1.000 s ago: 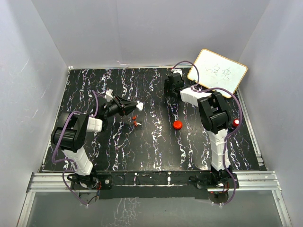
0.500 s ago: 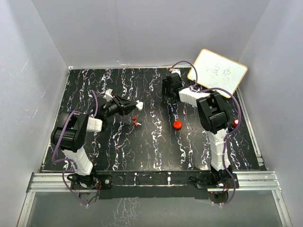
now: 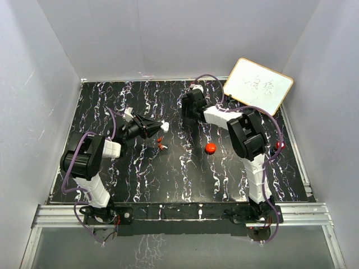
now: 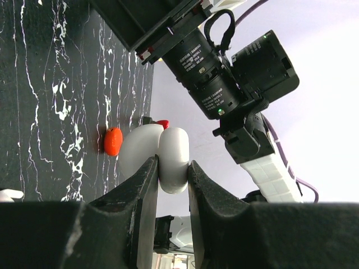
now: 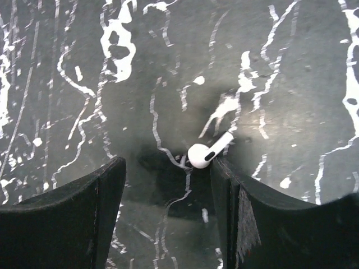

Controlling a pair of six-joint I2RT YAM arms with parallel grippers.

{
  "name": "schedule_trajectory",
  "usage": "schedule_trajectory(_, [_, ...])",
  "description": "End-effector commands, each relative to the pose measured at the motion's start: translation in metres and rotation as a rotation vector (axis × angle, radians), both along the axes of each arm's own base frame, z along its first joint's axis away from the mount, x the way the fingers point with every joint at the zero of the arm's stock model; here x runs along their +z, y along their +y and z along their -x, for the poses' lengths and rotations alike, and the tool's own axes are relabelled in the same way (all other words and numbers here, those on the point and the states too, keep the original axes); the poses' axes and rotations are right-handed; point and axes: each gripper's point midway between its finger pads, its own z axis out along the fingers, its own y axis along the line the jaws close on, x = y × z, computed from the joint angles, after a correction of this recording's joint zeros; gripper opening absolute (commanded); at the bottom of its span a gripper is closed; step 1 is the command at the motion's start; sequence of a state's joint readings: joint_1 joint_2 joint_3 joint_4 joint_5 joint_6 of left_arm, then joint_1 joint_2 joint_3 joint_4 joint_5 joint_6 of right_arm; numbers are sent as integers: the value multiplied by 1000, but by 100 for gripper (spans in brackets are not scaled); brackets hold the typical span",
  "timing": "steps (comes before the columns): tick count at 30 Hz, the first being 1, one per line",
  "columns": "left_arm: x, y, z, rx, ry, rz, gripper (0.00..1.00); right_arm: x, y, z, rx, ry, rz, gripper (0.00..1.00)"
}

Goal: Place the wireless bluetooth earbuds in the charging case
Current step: Pick up the earbud from the center of the board.

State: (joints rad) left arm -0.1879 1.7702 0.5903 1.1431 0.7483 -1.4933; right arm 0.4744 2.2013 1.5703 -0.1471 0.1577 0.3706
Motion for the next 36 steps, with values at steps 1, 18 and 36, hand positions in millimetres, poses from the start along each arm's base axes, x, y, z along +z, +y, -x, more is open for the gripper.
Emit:
schedule_trajectory(1, [23, 2, 4, -11, -80, 23, 0, 27, 35, -1, 42, -45, -58, 60])
schedule_trajectory(18, [24, 11, 2, -2, -78, 26, 0, 107, 4, -2, 89, -225, 43, 61])
schedule_trajectory(36, [30, 11, 2, -6, -94, 25, 0, 56, -10, -10, 159, -103, 236, 40])
